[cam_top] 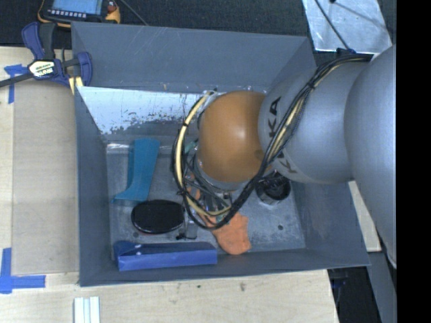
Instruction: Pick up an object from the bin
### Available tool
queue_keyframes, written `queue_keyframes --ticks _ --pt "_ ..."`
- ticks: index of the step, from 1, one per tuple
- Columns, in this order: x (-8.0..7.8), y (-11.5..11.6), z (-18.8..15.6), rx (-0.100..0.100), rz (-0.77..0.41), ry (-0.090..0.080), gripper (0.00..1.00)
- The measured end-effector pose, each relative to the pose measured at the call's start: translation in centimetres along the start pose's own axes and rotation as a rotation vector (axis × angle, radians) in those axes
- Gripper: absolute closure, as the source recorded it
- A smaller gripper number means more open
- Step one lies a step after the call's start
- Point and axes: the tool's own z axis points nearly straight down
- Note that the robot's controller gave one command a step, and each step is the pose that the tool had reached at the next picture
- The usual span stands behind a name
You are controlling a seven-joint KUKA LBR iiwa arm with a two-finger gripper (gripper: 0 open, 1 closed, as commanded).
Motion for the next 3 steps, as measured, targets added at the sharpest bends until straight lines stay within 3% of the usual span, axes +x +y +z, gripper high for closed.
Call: queue_keyframes --ticks 1,2,3 --pt "-1.4 3.0 5.6 0.001 0.072 0.0 0.0" --pt "0.8 3.4 3.2 0.001 0.041 -0.001 0.0" --pt "1.5 5.9 2.7 0.0 -0.294 -0.006 0.0"
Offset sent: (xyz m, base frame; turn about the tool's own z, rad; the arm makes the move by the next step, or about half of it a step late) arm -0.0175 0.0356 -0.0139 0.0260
